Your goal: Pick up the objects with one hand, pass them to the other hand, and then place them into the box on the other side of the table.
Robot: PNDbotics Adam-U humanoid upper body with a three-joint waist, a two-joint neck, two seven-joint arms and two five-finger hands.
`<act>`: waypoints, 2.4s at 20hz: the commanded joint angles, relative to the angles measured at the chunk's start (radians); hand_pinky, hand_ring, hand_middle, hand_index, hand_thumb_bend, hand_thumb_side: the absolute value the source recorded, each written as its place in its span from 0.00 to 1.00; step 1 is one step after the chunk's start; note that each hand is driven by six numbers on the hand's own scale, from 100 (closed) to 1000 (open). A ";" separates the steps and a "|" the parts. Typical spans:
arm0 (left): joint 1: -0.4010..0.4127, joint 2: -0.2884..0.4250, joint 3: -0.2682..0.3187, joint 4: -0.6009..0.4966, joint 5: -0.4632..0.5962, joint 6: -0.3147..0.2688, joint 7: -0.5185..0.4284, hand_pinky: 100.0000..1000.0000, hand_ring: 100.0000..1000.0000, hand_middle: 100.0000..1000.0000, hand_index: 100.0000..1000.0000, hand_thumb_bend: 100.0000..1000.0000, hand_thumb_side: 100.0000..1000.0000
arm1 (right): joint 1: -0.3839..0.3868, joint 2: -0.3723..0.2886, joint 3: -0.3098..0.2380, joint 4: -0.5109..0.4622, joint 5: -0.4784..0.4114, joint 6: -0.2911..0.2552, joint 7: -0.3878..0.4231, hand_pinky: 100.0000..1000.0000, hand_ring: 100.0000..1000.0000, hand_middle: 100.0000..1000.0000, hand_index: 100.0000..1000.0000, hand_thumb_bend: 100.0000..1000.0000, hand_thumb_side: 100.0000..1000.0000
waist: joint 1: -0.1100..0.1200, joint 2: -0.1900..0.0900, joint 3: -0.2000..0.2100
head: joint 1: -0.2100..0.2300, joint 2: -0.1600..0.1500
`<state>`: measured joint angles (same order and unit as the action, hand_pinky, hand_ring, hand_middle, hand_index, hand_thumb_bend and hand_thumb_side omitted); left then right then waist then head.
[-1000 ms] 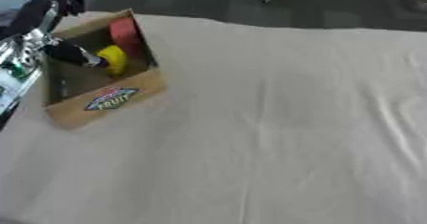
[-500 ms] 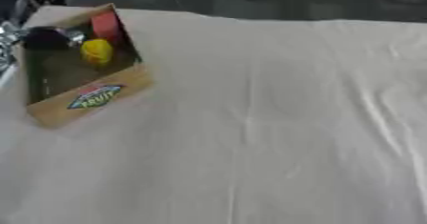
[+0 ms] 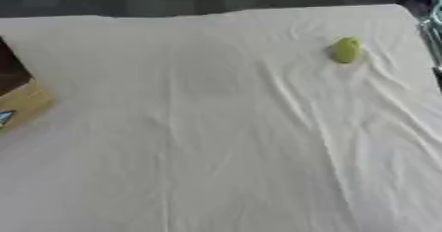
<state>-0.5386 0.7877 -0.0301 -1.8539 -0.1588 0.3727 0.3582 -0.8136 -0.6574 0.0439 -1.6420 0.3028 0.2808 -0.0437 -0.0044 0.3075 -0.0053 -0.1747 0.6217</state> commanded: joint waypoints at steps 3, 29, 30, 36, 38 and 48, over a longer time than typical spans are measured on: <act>0.028 -0.086 0.030 -0.057 0.140 -0.060 0.134 0.69 0.63 0.62 0.70 0.60 0.47 | -0.078 -0.051 0.020 0.130 0.095 -0.012 0.090 0.76 0.77 0.80 0.88 0.19 0.26 | 0.003 -0.031 0.002 | -0.036 -0.007; 0.046 -0.125 0.016 -0.040 0.168 -0.074 0.110 0.71 0.66 0.65 0.71 0.60 0.46 | -0.339 -0.071 0.069 0.694 0.386 -0.280 0.688 0.85 0.84 0.81 0.86 0.42 0.18 | 0.005 -0.039 0.011 | -0.034 0.005; 0.046 -0.125 0.015 -0.040 0.167 -0.073 0.110 0.71 0.67 0.65 0.71 0.60 0.45 | -0.339 -0.074 0.066 0.706 0.399 -0.280 0.694 0.85 0.83 0.81 0.85 0.43 0.18 | 0.006 -0.039 0.010 | -0.035 0.005; 0.046 -0.123 0.015 -0.039 0.161 -0.065 0.106 0.71 0.67 0.65 0.71 0.60 0.45 | -0.329 -0.081 0.046 0.742 0.436 -0.290 0.708 0.85 0.83 0.80 0.85 0.44 0.15 | 0.010 -0.037 0.012 | -0.036 0.002; 0.045 -0.124 0.016 -0.040 0.160 -0.062 0.104 0.71 0.67 0.65 0.71 0.60 0.45 | -0.327 -0.082 0.044 0.748 0.452 -0.289 0.708 0.85 0.84 0.81 0.86 0.44 0.15 | 0.011 -0.036 0.013 | -0.036 0.002; 0.044 -0.129 0.016 -0.044 0.155 -0.058 0.102 0.71 0.67 0.65 0.71 0.60 0.45 | -0.322 -0.071 0.024 0.813 0.539 -0.271 0.669 0.85 0.83 0.81 0.87 0.43 0.14 | 0.017 -0.021 0.020 | -0.034 -0.005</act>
<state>-0.4825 0.6403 -0.0221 -1.8861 0.0027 0.3141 0.4605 -1.1174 -0.6989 0.0801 -0.8275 0.8280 0.0085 0.6330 0.0126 0.3042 0.0148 -0.2119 0.6226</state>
